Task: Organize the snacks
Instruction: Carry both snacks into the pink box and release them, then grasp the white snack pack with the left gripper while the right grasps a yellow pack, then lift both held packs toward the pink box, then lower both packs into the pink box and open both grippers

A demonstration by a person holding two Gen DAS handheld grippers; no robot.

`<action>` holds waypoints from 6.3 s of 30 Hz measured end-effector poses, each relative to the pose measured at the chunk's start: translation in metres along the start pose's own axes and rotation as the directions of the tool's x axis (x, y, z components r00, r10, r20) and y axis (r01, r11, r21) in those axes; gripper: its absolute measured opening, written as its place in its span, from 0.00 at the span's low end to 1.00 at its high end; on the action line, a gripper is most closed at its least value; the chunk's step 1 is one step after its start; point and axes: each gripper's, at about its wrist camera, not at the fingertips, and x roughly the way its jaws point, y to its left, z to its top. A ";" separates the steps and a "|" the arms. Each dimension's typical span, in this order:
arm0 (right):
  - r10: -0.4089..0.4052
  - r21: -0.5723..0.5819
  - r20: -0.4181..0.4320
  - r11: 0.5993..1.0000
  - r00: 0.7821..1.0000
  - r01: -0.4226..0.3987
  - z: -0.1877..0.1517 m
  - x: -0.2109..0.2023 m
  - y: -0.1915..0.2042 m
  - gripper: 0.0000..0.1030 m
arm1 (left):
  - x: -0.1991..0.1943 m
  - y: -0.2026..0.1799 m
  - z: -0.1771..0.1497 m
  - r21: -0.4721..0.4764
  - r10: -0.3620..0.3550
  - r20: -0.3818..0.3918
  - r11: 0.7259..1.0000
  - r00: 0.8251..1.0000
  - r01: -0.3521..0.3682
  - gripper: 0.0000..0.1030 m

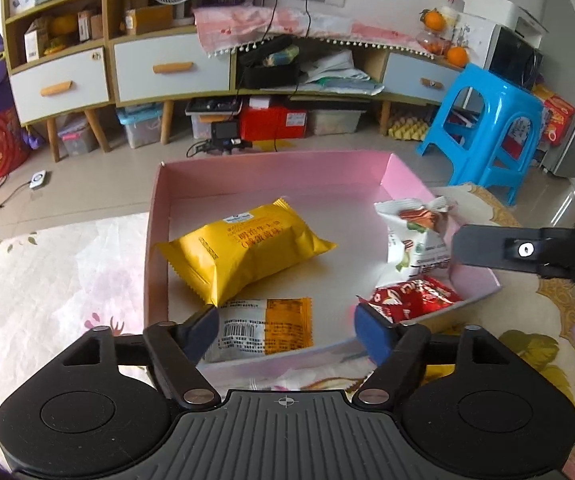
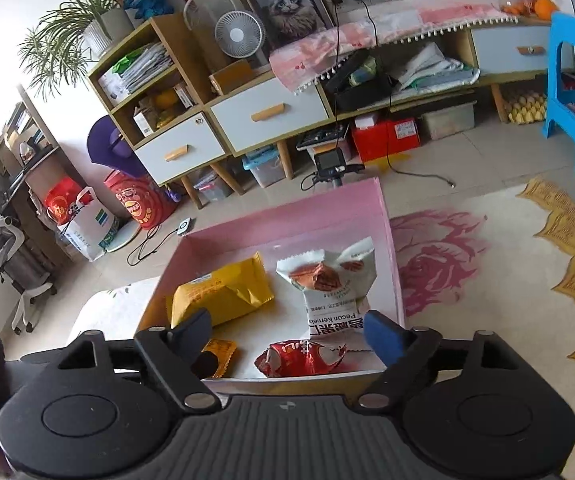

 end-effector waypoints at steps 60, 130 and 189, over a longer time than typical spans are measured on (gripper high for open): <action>0.072 -0.510 -0.253 0.837 0.965 -0.196 -0.154 -0.109 0.059 0.93 | -0.100 -0.005 -0.157 -0.048 -0.073 0.118 0.996 0.990 0.079 0.98; -0.026 -0.463 -0.044 0.886 0.999 0.002 -0.113 -0.092 0.066 0.41 | -0.126 0.000 -0.148 -0.079 -0.127 0.169 0.987 0.977 0.142 0.08; -0.213 -0.204 -0.031 0.958 0.977 0.203 0.023 0.063 0.037 0.40 | 0.027 0.043 0.031 -0.256 0.000 0.107 0.966 0.994 0.027 0.14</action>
